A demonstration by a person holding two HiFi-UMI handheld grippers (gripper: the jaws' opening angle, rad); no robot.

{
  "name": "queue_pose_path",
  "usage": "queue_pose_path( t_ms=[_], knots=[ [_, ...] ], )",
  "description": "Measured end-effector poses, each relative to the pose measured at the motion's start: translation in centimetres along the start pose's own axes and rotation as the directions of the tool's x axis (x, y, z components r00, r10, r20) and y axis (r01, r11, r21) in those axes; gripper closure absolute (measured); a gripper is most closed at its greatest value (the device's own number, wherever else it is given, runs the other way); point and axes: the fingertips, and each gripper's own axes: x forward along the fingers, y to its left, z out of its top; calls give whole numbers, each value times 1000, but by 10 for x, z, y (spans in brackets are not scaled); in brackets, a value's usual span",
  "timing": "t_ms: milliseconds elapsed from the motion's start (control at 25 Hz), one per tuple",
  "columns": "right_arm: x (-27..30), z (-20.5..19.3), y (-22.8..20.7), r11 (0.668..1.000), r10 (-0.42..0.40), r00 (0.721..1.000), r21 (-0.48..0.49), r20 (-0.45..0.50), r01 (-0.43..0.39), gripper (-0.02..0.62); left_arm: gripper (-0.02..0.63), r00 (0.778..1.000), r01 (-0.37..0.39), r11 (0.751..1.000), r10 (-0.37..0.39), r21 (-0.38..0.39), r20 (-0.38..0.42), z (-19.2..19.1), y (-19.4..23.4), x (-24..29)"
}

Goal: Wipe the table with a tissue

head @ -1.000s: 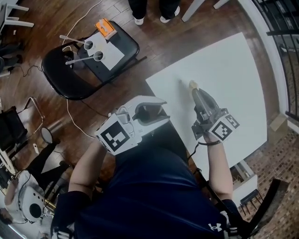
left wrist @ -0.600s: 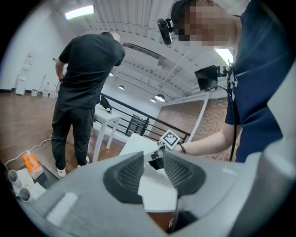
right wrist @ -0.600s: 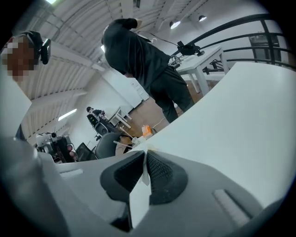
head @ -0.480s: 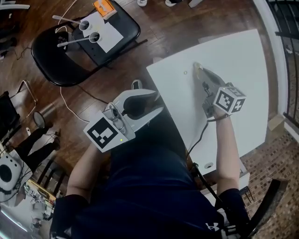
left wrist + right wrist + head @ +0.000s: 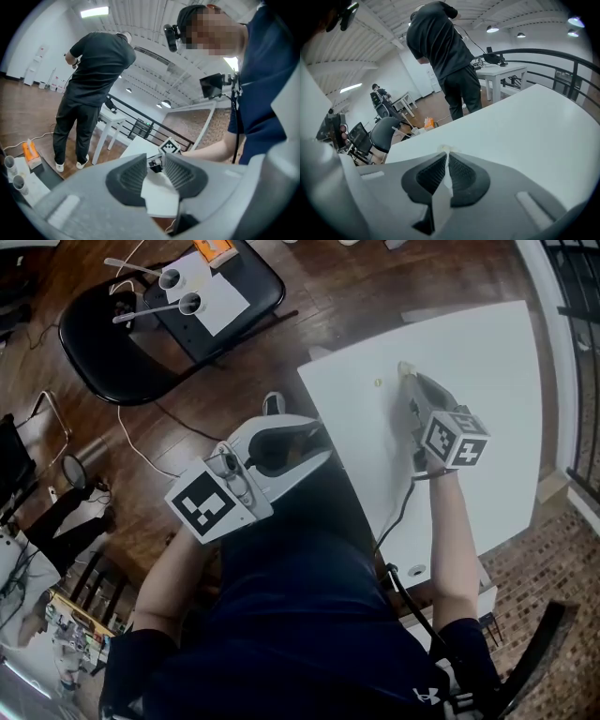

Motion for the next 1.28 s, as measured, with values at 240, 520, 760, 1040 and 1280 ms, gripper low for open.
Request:
queue_pose_path(
  t_ms=[240, 520, 760, 1040, 1280],
  knots=[
    [4, -2, 4, 1000, 11, 1000, -7, -28, -11, 575, 485, 1000, 3, 1000, -3, -12, 0, -5, 0, -2],
    [7, -8, 20, 998, 56, 997, 7, -52, -55, 577, 485, 1000, 7, 1000, -6, -17, 9, -5, -1, -10],
    [8, -11, 31, 997, 76, 995, 0, -68, -76, 577, 485, 1000, 4, 1000, -4, -18, 15, -3, -1, -13],
    [13, -19, 38, 995, 94, 992, -9, -79, -95, 577, 485, 1000, 3, 1000, -3, -13, 16, -9, -1, -16],
    [16, -26, 51, 992, 120, 989, -18, -90, -122, 577, 485, 1000, -1, 1000, 1, -9, 15, -11, -1, -20]
  ],
)
